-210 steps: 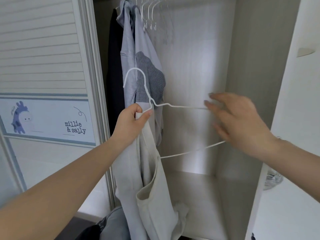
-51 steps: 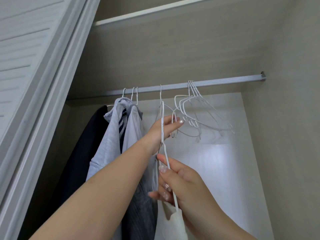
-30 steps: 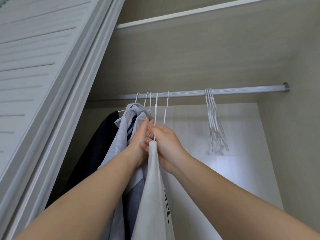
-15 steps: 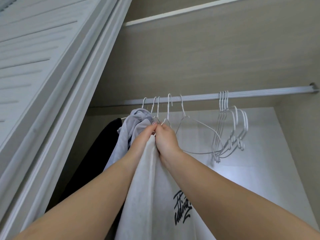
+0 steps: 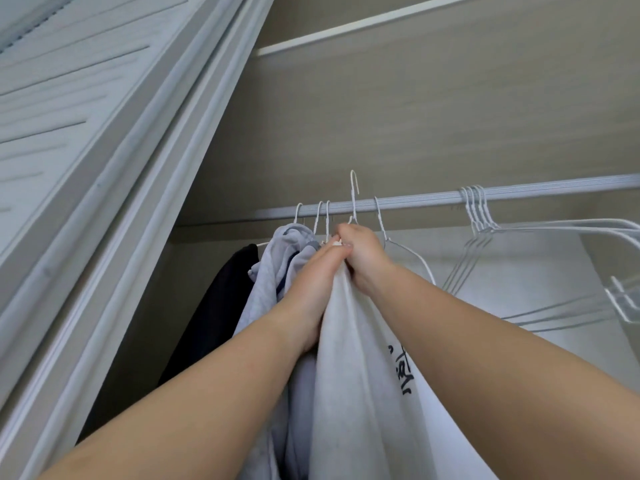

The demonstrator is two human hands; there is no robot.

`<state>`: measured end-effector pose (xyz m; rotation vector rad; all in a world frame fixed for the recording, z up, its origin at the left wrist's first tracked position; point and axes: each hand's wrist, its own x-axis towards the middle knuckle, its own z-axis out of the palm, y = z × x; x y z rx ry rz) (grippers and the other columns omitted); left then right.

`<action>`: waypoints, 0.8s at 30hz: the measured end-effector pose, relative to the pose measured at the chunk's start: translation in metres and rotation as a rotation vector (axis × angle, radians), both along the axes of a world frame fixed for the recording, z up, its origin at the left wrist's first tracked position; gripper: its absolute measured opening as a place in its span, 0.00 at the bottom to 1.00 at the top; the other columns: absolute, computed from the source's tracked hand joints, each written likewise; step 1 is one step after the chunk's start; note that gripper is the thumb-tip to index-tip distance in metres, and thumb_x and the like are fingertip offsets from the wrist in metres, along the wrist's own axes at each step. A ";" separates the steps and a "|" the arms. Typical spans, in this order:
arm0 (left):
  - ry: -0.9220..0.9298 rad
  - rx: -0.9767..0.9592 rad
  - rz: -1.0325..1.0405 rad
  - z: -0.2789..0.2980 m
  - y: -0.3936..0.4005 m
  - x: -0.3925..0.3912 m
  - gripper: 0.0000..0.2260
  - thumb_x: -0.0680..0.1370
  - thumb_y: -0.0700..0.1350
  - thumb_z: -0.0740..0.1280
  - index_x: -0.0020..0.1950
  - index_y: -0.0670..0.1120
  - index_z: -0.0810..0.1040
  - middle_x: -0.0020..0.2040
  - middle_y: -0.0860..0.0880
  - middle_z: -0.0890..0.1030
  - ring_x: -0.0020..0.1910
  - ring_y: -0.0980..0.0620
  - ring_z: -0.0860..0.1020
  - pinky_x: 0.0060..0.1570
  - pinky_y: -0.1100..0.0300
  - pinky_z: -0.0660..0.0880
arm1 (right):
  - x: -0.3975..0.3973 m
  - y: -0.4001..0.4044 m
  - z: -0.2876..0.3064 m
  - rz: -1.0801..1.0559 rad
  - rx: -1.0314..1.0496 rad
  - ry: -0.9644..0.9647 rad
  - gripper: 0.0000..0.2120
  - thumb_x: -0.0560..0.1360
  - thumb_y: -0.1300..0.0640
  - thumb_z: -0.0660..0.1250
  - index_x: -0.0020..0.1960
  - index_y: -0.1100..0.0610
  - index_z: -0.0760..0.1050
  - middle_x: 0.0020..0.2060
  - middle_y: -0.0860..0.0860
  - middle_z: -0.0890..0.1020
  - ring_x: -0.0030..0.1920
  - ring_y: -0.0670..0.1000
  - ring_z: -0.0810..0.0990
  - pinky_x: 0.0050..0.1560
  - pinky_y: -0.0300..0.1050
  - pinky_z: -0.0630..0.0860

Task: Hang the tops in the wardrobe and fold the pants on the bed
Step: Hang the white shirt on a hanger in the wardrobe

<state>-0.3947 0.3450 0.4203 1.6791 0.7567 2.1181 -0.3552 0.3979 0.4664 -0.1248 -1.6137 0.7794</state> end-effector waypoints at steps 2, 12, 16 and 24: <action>0.068 0.013 0.044 -0.015 -0.004 0.003 0.09 0.82 0.38 0.55 0.51 0.47 0.73 0.42 0.51 0.74 0.41 0.60 0.74 0.43 0.71 0.71 | 0.004 0.008 0.008 -0.037 -0.018 -0.041 0.13 0.76 0.64 0.56 0.33 0.57 0.66 0.24 0.51 0.72 0.29 0.51 0.70 0.30 0.41 0.65; 0.129 0.028 0.169 -0.043 -0.006 0.017 0.17 0.81 0.33 0.53 0.53 0.52 0.76 0.47 0.51 0.77 0.50 0.57 0.77 0.53 0.72 0.70 | 0.004 0.029 -0.031 0.013 -0.003 -0.099 0.16 0.80 0.50 0.56 0.41 0.53 0.78 0.45 0.55 0.83 0.49 0.54 0.81 0.56 0.50 0.75; 0.059 0.041 0.212 -0.057 -0.015 0.010 0.14 0.81 0.39 0.57 0.62 0.53 0.73 0.52 0.55 0.79 0.51 0.57 0.78 0.48 0.68 0.73 | 0.005 0.025 -0.064 -0.068 0.128 -0.072 0.14 0.81 0.50 0.56 0.58 0.53 0.78 0.55 0.53 0.81 0.56 0.51 0.78 0.64 0.46 0.70; 0.149 -0.125 0.336 -0.119 -0.064 -0.001 0.12 0.78 0.45 0.67 0.61 0.49 0.77 0.53 0.48 0.84 0.51 0.51 0.83 0.54 0.53 0.79 | 0.039 -0.010 -0.155 0.093 -0.004 -0.103 0.28 0.77 0.49 0.66 0.74 0.50 0.62 0.72 0.46 0.68 0.70 0.45 0.66 0.68 0.40 0.64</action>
